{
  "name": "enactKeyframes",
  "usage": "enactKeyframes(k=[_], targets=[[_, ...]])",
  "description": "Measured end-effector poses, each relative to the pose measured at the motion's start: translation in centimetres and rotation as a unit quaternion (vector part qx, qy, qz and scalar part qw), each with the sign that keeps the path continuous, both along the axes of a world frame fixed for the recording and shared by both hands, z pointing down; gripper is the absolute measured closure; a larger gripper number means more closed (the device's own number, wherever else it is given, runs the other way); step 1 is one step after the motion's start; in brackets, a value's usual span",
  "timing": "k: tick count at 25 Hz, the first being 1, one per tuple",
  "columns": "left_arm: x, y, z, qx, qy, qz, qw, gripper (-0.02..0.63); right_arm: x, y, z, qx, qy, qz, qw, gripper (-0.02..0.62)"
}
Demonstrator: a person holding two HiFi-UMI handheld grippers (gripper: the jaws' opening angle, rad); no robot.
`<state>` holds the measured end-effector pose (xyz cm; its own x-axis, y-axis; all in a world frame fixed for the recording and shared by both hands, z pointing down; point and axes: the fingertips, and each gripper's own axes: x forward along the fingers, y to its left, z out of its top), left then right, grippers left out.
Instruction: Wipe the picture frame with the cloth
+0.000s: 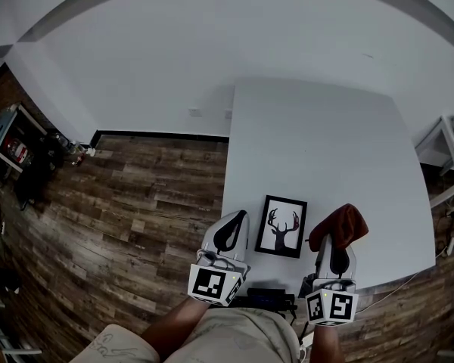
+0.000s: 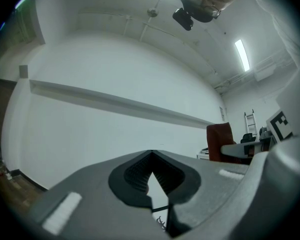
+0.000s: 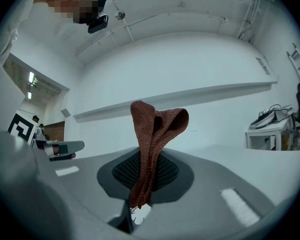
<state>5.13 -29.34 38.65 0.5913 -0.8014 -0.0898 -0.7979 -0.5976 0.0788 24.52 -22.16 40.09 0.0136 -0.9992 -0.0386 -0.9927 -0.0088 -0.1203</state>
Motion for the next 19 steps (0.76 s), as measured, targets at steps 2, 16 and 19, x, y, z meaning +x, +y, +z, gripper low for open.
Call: enactKeyframes(k=[2, 16, 19], targets=[[-0.1, -0.02, 0.14, -0.002, 0.0, -0.001, 1.0, 0.606, -0.29, -0.08, -0.08, 0.0, 0.006, -0.003, 1.0, 0.537], [-0.26, -0.17, -0.01, -0.003, 0.002, -0.006, 1.0, 0.606, -0.82, -0.49, 0.02, -0.004, 0.016, -0.01, 1.0, 0.537], [-0.28, -0.19, -0.03, -0.004, 0.002, -0.007, 1.0, 0.606, -1.0, -0.6, 0.02, -0.005, 0.019, -0.015, 1.0, 0.537]])
